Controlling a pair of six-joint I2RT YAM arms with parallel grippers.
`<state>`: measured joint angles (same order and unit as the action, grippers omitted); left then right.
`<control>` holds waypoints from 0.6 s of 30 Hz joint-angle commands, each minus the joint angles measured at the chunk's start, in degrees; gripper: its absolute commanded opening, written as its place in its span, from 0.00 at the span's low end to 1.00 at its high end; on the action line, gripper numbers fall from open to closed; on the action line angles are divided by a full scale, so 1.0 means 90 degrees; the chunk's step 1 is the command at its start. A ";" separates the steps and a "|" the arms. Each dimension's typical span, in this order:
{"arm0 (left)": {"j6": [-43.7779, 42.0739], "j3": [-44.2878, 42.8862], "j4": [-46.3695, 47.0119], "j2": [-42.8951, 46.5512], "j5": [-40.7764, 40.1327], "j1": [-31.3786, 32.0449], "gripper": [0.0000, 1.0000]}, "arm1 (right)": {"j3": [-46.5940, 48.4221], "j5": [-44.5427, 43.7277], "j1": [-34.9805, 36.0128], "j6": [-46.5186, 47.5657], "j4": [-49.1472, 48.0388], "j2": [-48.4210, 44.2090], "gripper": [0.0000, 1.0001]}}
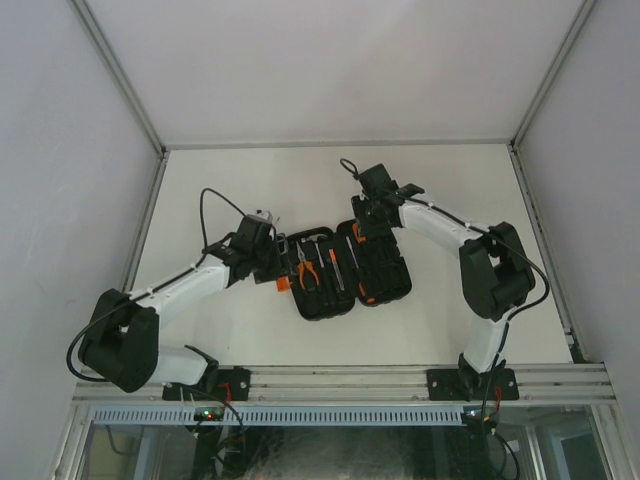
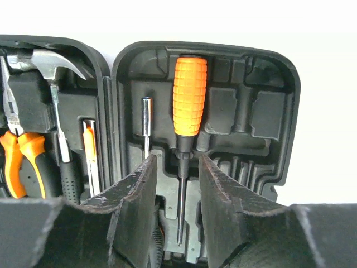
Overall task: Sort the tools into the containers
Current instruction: Place the screwdriver in the storage box.
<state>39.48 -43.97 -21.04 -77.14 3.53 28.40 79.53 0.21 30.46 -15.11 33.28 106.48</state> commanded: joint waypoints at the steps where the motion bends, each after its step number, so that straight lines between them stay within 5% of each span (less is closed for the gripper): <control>1: -0.0081 -0.0193 0.0213 -0.0031 0.0125 -0.0031 0.62 | -0.0065 0.0072 0.0057 0.0153 0.0042 -0.0304 0.33; 18: -0.0081 -0.0088 0.0256 -0.0020 0.0103 -0.0031 0.61 | 0.0037 0.0308 0.0102 0.0185 0.0228 0.0321 0.18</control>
<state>39.48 -43.97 -20.62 -77.38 3.68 28.40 79.13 2.17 31.11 -14.11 35.86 108.62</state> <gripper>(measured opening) 0.615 0.187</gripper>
